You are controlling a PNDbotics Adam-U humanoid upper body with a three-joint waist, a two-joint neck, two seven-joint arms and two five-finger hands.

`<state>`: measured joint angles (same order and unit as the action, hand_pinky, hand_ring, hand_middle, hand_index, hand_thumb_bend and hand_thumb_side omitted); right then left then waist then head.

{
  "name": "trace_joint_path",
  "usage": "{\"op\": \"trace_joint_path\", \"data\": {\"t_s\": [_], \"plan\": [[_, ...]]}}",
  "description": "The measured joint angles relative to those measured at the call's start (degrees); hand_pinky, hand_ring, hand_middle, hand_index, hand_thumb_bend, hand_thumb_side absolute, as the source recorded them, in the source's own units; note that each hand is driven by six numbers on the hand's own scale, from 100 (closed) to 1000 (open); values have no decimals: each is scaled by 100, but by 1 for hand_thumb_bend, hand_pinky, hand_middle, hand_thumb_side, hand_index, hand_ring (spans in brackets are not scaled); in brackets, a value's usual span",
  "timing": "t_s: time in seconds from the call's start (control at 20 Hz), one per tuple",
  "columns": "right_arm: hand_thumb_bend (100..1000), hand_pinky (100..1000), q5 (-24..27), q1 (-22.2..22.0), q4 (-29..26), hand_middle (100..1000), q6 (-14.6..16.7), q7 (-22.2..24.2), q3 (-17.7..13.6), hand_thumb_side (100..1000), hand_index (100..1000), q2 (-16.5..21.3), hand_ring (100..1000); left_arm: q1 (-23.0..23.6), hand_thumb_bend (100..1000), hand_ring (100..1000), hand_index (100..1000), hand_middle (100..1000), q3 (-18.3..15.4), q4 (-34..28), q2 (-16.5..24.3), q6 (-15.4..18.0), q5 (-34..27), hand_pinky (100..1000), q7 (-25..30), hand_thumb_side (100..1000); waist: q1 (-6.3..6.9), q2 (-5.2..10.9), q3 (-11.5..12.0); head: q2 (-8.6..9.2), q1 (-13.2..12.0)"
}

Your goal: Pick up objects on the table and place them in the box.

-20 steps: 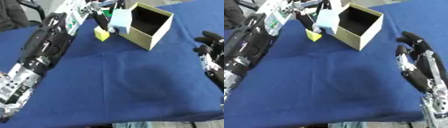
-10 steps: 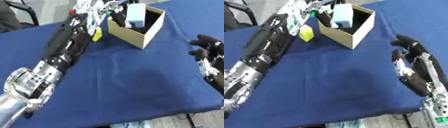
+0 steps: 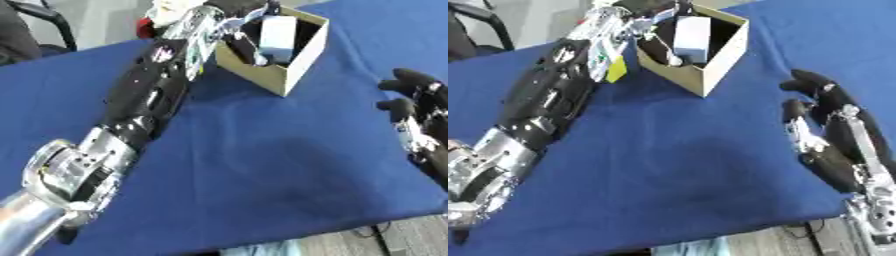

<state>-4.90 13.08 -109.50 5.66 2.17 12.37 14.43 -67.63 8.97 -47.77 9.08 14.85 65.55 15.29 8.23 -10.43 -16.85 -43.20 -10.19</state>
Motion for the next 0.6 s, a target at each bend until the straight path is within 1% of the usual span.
{"op": "trace_joint_path", "data": {"t_s": [0.1,0.3,0.4,0.6], "plan": [[100,750,0,0,0,727,0,0,0,509,881,0,884,0,589,647,842,680,-3,-3,0,2,-13,738,-3,327,0,0,0,0,0],[100,750,0,0,0,727,3,3,0,509,880,0,884,0,605,647,848,685,-16,-58,1,-62,-58,735,-102,348,0,0,1,3,0],[100,750,0,0,0,727,6,6,0,510,880,0,884,-1,614,659,856,705,-47,-110,3,-150,-76,739,-229,359,0,0,3,24,0],[100,751,0,0,0,727,5,11,0,510,880,0,884,-3,613,658,855,704,-107,-251,10,-399,-105,738,-566,363,0,0,4,44,0]]}}
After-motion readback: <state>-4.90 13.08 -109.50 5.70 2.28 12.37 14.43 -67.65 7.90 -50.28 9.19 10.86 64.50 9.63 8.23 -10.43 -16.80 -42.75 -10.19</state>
